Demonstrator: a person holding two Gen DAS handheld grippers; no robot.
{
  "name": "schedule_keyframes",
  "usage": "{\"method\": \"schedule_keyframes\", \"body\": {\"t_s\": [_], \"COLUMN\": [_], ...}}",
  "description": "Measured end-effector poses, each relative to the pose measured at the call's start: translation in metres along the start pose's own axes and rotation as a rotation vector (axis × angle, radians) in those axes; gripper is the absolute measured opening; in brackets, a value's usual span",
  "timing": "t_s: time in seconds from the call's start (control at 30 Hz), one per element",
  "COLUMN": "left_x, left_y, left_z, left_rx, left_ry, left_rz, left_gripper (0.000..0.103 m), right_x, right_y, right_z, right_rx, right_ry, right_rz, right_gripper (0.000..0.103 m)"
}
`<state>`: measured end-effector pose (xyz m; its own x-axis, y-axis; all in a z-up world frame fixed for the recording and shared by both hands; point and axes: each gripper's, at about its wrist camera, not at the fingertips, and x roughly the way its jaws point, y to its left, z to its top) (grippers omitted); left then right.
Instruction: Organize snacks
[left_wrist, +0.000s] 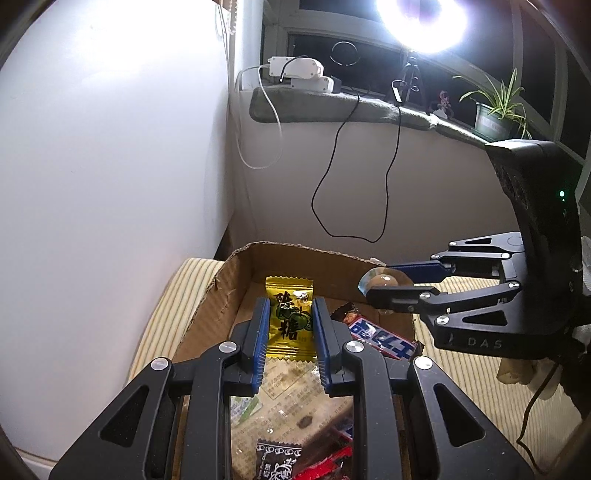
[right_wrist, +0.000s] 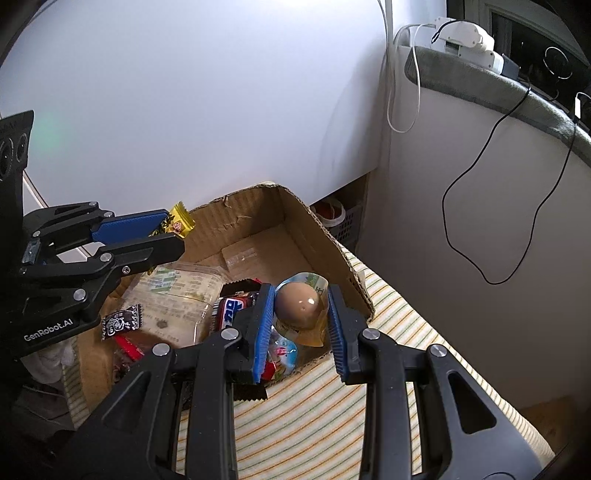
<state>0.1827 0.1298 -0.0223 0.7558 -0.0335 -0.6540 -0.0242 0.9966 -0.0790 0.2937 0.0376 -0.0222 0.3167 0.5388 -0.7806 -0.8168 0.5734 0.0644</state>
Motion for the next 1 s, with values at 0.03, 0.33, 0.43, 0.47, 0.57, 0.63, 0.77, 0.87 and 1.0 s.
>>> {"method": "schedule_keyframes", "body": {"t_s": [0.03,0.33,0.43,0.47,0.57,0.63,0.77,0.87,1.0], "left_x": [0.000,0.004,0.004,0.003,-0.002,-0.006,-0.020,-0.033,-0.054], "left_y": [0.001,0.003,0.002,0.002,0.002,0.002,0.001,-0.001,-0.006], "left_z": [0.000,-0.001,-0.001,-0.002,-0.003,-0.003,-0.005,-0.008,-0.014], "left_rx": [-0.001,-0.003,-0.001,0.000,0.004,0.001,-0.005,-0.005,-0.004], "left_ry": [0.002,0.017,0.018,0.016,0.008,0.002,-0.019,-0.038,-0.067], "left_rz": [0.002,0.010,0.012,0.012,0.021,0.025,0.034,0.042,0.058], "left_gripper": [0.021,0.022,0.028,0.034,0.037,0.037,0.038,0.044,0.051], "right_x": [0.002,0.010,0.010,0.009,0.004,-0.001,-0.009,-0.021,-0.039], "right_y": [0.000,0.000,0.001,0.001,0.002,0.003,0.009,0.015,0.026], "right_z": [0.000,0.000,0.000,0.000,0.000,0.000,-0.001,-0.004,-0.011], "right_rx": [-0.001,-0.002,0.000,0.002,0.007,0.008,0.003,-0.001,-0.003], "right_ry": [0.003,0.012,0.011,0.010,-0.002,-0.016,-0.021,-0.041,-0.068], "right_rz": [0.001,-0.005,-0.006,-0.006,-0.004,-0.009,-0.014,-0.029,-0.036], "right_gripper": [0.029,0.033,0.036,0.036,0.050,0.055,0.056,0.069,0.079]}}
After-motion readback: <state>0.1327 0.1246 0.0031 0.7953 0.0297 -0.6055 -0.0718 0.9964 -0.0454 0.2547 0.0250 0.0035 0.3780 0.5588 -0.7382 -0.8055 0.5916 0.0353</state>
